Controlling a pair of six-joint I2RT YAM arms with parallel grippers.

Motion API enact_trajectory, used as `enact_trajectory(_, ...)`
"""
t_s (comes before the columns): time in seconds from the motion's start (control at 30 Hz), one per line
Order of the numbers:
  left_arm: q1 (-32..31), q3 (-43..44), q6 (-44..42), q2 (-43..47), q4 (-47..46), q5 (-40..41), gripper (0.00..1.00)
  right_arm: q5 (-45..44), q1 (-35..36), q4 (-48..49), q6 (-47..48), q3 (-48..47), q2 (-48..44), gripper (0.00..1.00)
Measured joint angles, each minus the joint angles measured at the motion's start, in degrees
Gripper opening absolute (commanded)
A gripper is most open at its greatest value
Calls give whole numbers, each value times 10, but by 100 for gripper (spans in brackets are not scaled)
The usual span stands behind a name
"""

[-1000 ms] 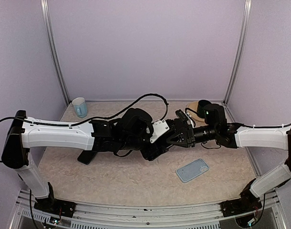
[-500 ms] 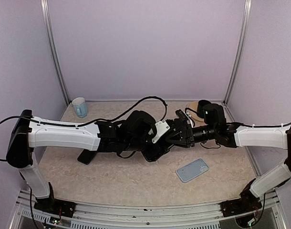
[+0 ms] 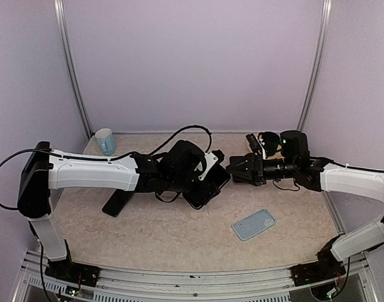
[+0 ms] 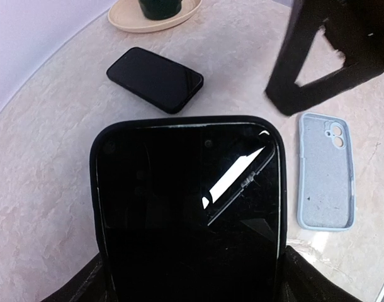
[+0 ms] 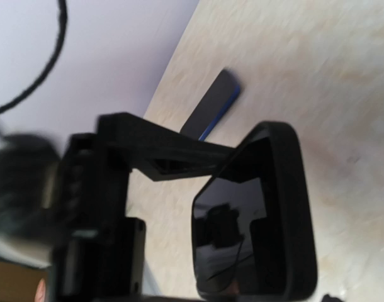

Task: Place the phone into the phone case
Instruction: Place the phone with the phone case at the center of the board.

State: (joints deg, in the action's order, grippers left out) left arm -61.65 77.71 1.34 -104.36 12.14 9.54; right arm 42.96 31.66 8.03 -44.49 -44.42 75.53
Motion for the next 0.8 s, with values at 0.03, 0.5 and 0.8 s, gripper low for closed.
enact_trajectory(0.03, 3, 4, 5, -3, 6, 0, 48, -8, -5, -4, 1, 0, -8, 89)
enact_trajectory(0.5, 80, 109, 127, -87, 98, 2, 47, -81, -26, -43, 5, 25, -64, 90)
enact_trajectory(0.8, 123, 160, 230, -153, 120, 1, 44, -104, -26, -60, 10, 34, -90, 91)
